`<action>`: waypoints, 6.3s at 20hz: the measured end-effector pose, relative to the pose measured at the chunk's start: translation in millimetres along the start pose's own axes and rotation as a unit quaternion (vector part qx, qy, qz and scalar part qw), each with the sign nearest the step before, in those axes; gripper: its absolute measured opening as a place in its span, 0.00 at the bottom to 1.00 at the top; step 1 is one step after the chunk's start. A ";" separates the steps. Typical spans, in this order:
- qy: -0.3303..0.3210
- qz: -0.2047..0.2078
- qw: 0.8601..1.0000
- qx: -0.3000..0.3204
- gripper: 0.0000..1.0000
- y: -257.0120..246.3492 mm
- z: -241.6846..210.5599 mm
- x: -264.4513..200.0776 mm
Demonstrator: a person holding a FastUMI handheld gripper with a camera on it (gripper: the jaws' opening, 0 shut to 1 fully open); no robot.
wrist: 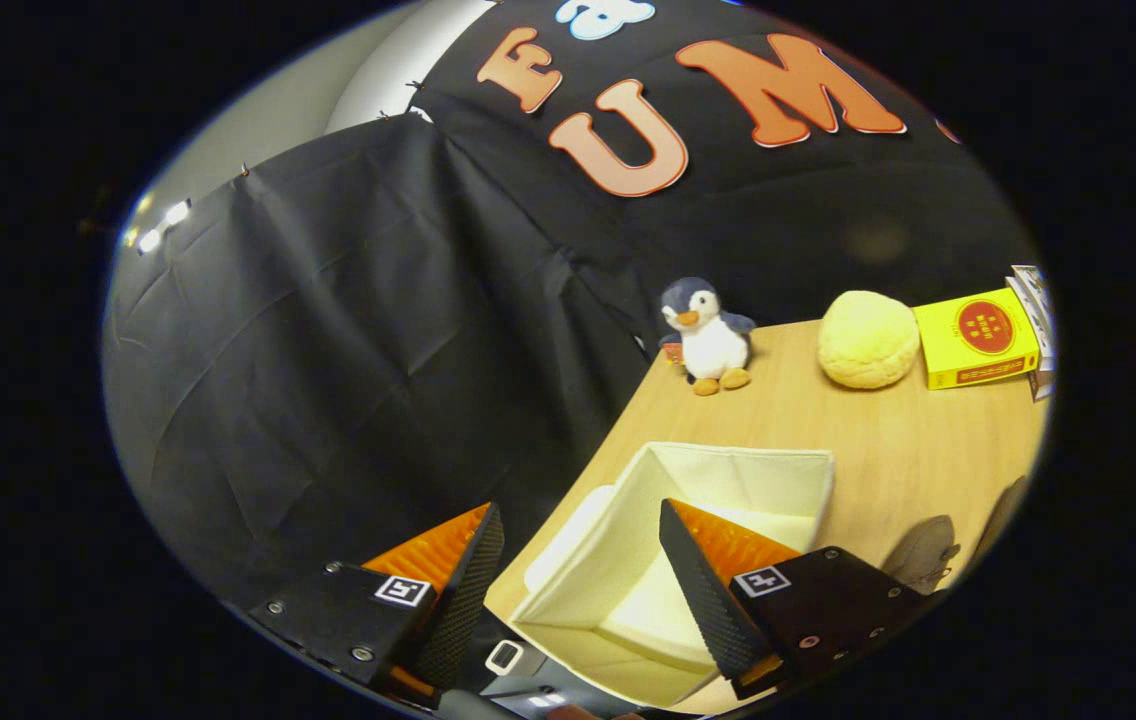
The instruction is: Open the storage box then place both shoes into the box .Put the left shoe in first, then the right shoe, with the right side of both shoes facing outward in a uniform manner.
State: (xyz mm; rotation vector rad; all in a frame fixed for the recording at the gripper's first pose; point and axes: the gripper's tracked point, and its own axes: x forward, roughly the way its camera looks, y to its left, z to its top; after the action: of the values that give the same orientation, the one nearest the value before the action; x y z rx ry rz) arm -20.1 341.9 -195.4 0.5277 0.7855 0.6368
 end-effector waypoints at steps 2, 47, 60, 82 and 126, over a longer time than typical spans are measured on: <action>0.000 -0.029 1.000 -0.008 0.96 -29.0 -8.9 -13.7; 0.071 -0.268 0.957 0.082 0.08 -231.5 -88.5 -74.2; 0.038 -0.191 0.977 0.090 0.08 -70.0 -4.5 -18.1; 0.150 -0.136 0.962 0.182 0.61 -6.6 -86.5 89.1; 0.086 -0.350 0.932 0.034 0.73 -431.0 -143.3 -180.4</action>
State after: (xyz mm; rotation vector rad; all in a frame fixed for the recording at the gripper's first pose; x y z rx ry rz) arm -90.4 -53.9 -473.4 0.2214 1.0887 -0.0100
